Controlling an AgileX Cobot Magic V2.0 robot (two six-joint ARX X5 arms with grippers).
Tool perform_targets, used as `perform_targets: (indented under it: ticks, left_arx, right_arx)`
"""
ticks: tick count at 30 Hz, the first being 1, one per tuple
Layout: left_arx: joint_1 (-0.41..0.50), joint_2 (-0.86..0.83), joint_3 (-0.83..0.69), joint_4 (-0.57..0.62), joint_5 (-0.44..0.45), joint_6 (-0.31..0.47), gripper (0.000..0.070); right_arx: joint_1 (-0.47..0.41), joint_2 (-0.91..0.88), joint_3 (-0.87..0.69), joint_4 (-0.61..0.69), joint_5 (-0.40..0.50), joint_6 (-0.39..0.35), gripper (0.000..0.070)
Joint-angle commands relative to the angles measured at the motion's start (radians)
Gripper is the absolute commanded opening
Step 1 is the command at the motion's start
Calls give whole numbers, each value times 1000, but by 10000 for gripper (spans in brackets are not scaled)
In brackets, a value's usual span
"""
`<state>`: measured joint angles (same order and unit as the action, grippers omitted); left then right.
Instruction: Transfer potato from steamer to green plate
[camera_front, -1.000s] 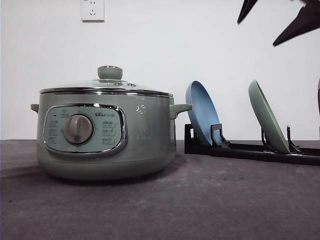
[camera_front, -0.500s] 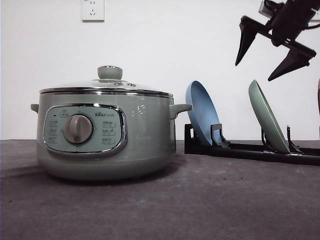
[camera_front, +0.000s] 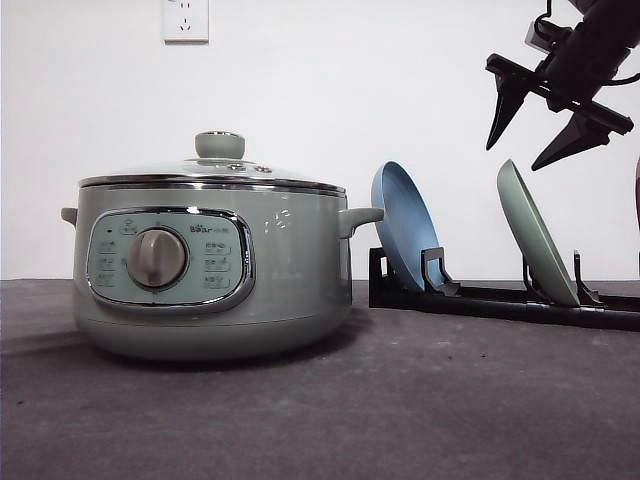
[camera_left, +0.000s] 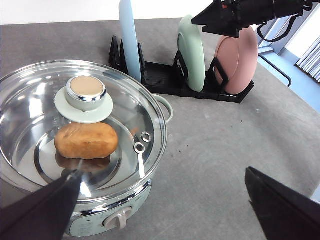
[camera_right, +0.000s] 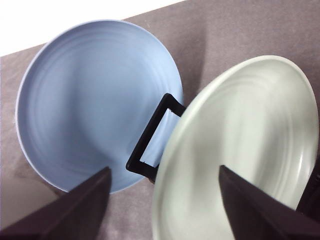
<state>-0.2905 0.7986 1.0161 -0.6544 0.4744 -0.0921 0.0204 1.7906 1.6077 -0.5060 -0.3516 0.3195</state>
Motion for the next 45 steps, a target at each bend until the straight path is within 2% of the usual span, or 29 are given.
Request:
perform_targets:
  ticks: [1,9,13,15,21,23,27,39,42,45]
  left_arx:
    - [-5,6,22,11,6,2,672]
    - [-5,6,22,-1,6,1,672]
    - [-5,6,23,-18,6,1,672]
    - [-5,6,22,-23,6,2,672]
    - [-5,6,22,-32,6,2,672]
    - [-5,6,22,-33,6,2,672]
    - [-5,6,23,-34,6,1,672]
    - [-5,6,23,-34,6,2,672]
    - [-5,5,22,-36,6,2,672]
    - [-5,5,22,-37,6,2,672]
  right_arx:
    - [2,28,24,16,-7,11,396]
    - [2,62,24,34,-27,45,386]
    - [2,75,24,37,-32,48,316]
    - [2,80,24,39,-42,48,269]
    - [2,80,24,40,-42,48,44]
    - [2,80,24,33,-41,48,0]
    - [1,77,26,39,-49,78,0]
    - [-4,-59,95,24,-223,148,1]
    - [-3,-133,95,-12,-238,119,1]
    - [3,-216,95,-117,-238,17,0]
